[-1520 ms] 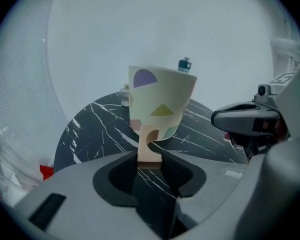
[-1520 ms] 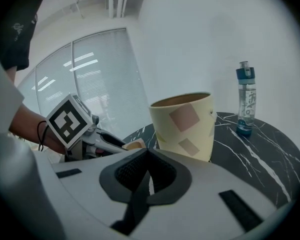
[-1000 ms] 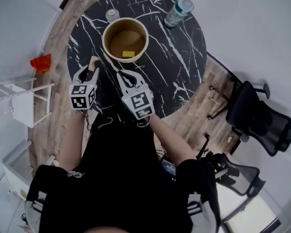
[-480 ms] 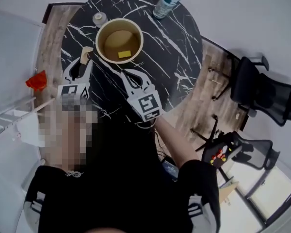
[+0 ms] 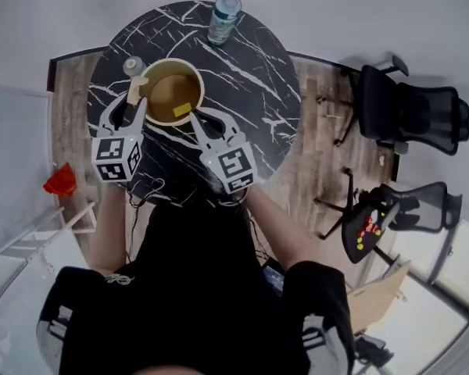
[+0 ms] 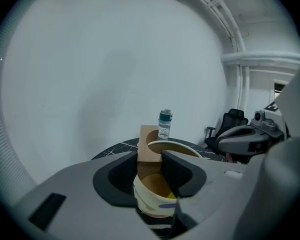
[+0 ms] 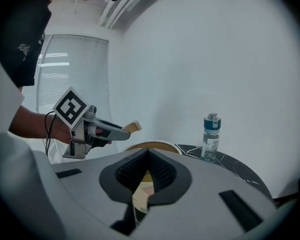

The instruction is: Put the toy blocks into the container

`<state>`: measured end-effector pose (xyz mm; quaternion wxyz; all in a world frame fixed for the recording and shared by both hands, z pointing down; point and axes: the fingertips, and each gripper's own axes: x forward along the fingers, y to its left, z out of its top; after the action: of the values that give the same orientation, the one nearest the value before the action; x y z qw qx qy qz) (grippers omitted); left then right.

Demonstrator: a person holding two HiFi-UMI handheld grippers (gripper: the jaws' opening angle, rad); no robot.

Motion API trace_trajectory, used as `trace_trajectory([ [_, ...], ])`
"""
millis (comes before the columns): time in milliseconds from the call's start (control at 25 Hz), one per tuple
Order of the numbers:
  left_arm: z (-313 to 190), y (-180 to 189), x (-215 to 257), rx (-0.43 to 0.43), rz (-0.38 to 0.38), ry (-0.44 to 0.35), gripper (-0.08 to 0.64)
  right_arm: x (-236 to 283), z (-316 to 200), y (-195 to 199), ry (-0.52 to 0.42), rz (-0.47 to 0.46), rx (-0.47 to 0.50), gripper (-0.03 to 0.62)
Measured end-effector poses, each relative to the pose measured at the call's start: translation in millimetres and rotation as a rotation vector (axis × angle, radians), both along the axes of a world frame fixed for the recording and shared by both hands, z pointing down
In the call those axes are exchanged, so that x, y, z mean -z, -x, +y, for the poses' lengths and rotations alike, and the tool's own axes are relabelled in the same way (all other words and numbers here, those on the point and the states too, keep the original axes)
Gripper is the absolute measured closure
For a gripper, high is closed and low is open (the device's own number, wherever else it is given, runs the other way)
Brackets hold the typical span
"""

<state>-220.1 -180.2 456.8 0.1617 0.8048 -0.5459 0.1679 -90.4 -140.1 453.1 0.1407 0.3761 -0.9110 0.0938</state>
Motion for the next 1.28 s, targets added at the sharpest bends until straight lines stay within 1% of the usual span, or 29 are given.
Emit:
trace_trajectory([
  [160,-7,-18,-17,-0.081,-0.042,0.073,0.417,4,-12,-5,0.001,0.003,-0.054,0.595],
  [280,-10,-27,-30,-0.121,-0.068,0.118,0.417,0,-15,-7,0.014,-0.005,-0.083,0.595],
  [440,-10,-33,-41,-0.152,-0.087,0.151,0.417,-5,-14,-5,0.035,-0.025,-0.096,0.595],
  [640,-10,-37,-49,-0.171,-0.095,0.165,0.417,-10,-14,-5,0.046,-0.033,-0.108,0.595],
  [840,-10,-37,-52,-0.148,-0.103,0.152,0.417,-8,-10,-8,0.038,-0.033,-0.109,0.595],
  [1040,-4,-41,-47,-0.117,-0.093,0.153,0.411,-3,2,-16,0.029,-0.032,-0.082,0.595],
  [1280,18,-47,-36,-0.033,-0.087,0.118,0.411,3,19,-29,0.014,-0.05,-0.043,0.595],
])
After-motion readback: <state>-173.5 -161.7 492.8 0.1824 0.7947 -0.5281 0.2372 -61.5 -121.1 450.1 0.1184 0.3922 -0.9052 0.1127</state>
